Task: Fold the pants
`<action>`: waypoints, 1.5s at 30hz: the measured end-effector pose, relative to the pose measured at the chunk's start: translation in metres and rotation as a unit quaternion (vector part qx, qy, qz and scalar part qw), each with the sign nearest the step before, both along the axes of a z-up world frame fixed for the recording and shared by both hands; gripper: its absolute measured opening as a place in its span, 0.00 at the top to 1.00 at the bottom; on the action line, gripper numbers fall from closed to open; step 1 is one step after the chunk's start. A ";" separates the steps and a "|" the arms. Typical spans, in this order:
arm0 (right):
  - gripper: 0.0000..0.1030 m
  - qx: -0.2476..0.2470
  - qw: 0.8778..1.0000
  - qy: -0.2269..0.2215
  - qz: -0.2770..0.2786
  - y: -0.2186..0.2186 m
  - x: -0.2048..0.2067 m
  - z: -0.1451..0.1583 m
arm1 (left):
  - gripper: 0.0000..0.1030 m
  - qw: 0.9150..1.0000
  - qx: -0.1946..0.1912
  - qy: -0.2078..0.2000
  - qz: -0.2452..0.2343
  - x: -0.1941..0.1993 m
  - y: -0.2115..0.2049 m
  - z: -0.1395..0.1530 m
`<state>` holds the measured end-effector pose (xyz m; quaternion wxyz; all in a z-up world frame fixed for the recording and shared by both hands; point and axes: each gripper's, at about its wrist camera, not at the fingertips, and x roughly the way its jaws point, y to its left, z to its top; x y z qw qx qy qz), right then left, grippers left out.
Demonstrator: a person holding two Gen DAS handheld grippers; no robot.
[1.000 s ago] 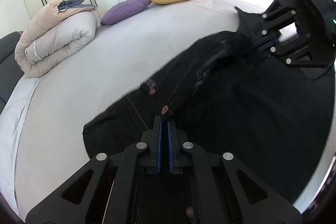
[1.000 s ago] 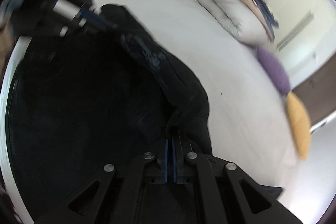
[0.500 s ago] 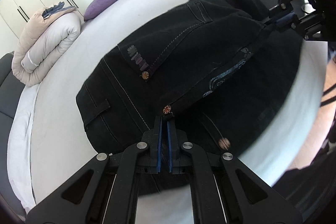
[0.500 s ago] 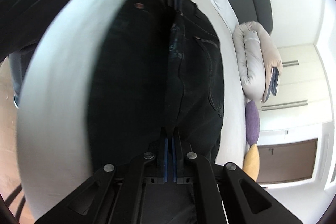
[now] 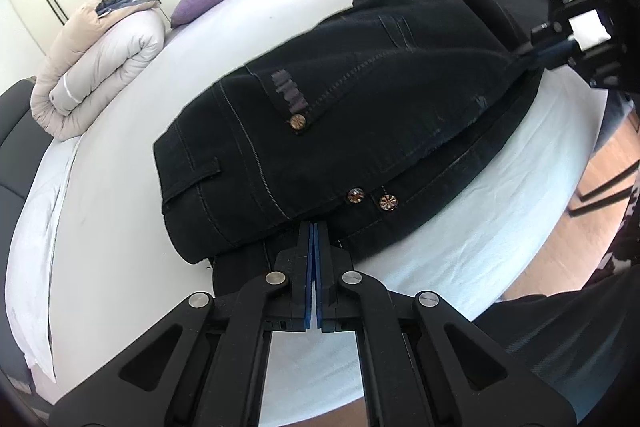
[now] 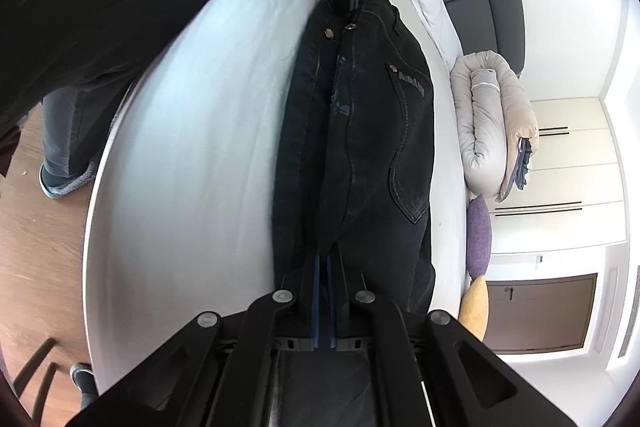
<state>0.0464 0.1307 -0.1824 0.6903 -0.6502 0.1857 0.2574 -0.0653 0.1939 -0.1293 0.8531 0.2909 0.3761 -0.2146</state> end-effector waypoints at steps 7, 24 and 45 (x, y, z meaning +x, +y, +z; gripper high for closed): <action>0.98 0.029 0.999 0.018 -0.006 -0.001 -0.017 0.013 | 1.00 0.997 -0.065 -0.009 0.030 0.009 0.015 0.032; 0.65 0.050 0.998 -0.032 -0.022 0.001 -0.025 -0.001 | 0.99 0.997 0.036 -0.061 -0.012 -0.007 -0.036 0.022; 0.96 0.244 0.953 0.130 -0.124 -0.014 0.020 0.063 | 0.01 0.963 0.150 -0.213 -0.065 -0.017 -0.080 0.005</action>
